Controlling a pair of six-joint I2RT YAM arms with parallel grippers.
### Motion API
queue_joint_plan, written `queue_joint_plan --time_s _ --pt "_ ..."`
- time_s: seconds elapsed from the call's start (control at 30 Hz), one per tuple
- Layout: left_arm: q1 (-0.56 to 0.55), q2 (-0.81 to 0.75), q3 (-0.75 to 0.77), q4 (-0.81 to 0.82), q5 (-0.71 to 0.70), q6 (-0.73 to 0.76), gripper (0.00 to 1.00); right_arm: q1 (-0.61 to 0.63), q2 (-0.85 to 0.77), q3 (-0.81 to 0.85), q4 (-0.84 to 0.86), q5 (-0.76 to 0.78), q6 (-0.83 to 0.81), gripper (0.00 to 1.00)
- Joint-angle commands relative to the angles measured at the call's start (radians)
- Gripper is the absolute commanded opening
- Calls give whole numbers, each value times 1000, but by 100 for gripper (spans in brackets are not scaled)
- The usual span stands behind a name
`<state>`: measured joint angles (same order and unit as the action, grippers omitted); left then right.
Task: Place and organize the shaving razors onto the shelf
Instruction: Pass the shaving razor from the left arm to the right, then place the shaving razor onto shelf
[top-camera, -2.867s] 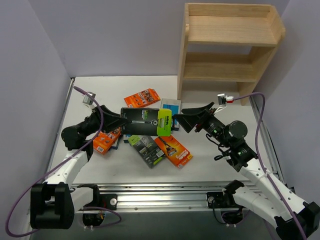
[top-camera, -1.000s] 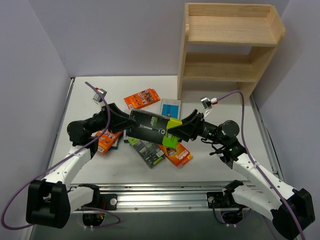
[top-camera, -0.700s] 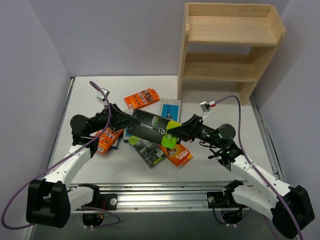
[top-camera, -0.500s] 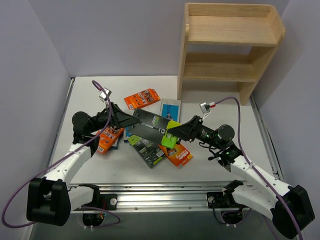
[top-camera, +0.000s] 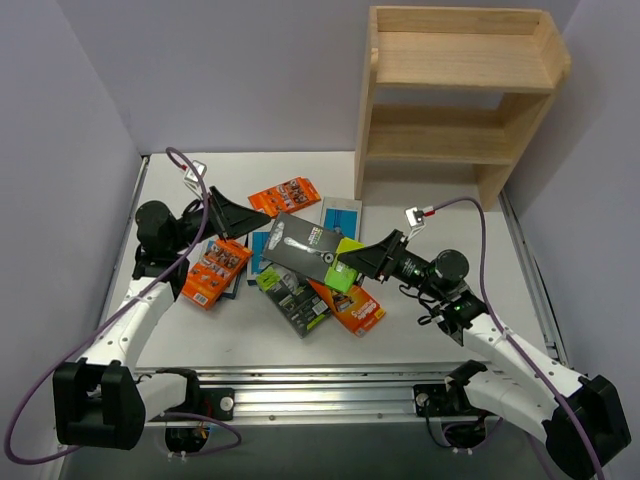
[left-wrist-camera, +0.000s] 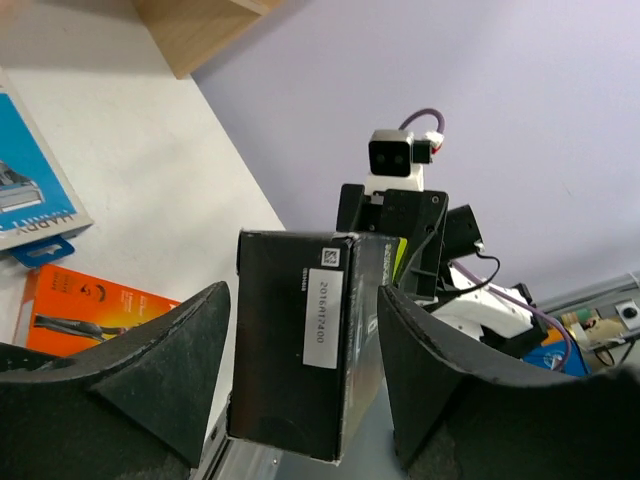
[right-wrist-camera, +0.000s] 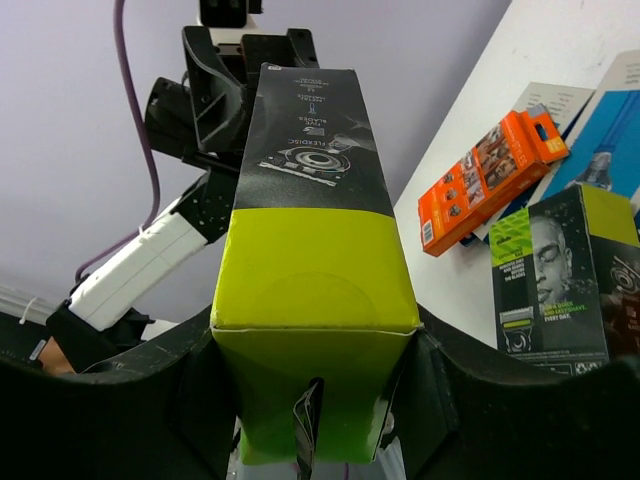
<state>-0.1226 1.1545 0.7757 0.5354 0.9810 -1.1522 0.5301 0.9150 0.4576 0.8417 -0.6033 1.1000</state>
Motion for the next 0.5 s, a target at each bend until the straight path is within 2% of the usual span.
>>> queue_joint_plan --time_s 0.0,0.23,0.33,0.37,0.47 --pt "12 4 63 -72 -50 65 69 -7 -31 19 97 23 26 0" --pt "55 17 102 -149 -54 92 73 -24 -38 55 1 80 18 0" --pt "118 11 148 -291 -59 152 74 -57 -42 85 -88 89 3 0" --pt "194 8 166 -322 -59 173 74 -70 -42 105 -102 91 1 0" --pt "261 -9 175 -419 -106 235 74 -122 -24 168 -133 70 -6 0"
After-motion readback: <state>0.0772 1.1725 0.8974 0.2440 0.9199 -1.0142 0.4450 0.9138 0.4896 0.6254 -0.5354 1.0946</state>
